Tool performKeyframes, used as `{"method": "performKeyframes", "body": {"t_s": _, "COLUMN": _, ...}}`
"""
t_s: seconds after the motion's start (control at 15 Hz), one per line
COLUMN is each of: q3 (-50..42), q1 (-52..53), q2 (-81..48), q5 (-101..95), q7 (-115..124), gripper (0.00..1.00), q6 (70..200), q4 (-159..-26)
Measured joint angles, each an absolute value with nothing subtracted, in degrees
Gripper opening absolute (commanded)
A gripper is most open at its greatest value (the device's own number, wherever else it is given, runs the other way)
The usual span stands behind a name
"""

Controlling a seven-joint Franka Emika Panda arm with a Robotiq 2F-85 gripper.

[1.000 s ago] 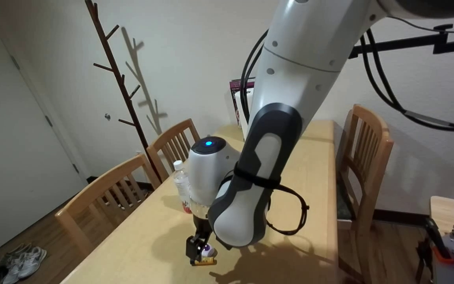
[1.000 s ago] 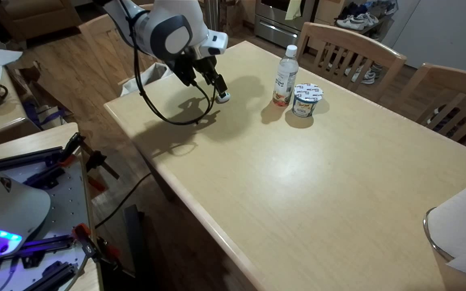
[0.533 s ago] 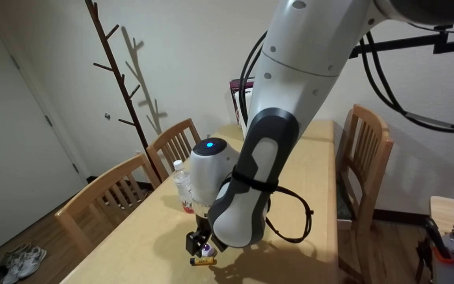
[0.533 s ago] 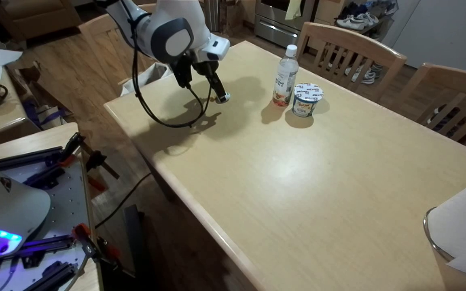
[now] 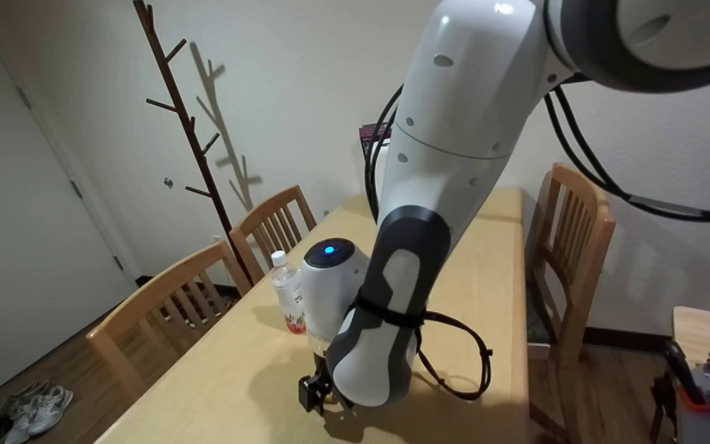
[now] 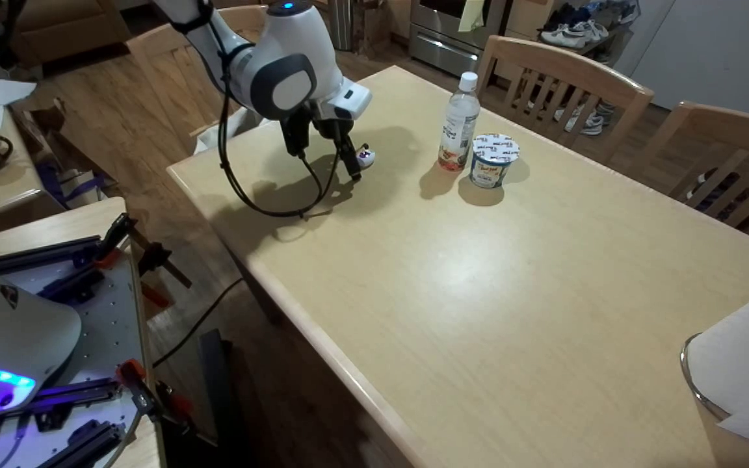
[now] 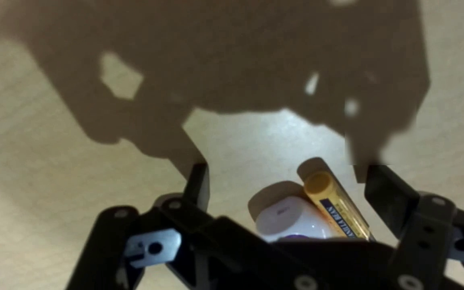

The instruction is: Place the two small objects in the bag

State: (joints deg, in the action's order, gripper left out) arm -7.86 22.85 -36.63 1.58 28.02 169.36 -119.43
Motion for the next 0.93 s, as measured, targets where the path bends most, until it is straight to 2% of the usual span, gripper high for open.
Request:
{"method": "performKeyframes", "body": {"t_s": 0.53, "q3": -13.41, "q1": 28.86, "q2": -37.39, "q5": 0.08, "q7": 28.02, "gripper": 1.0, "q6": 168.03, "q4": -118.61}}
{"method": "performKeyframes", "body": {"t_s": 0.93, "q3": -18.13, "q1": 34.74, "q2": -37.51, "q5": -10.18, "q7": 27.6, "gripper": 1.0, "q6": 157.11, "q4": -114.98}}
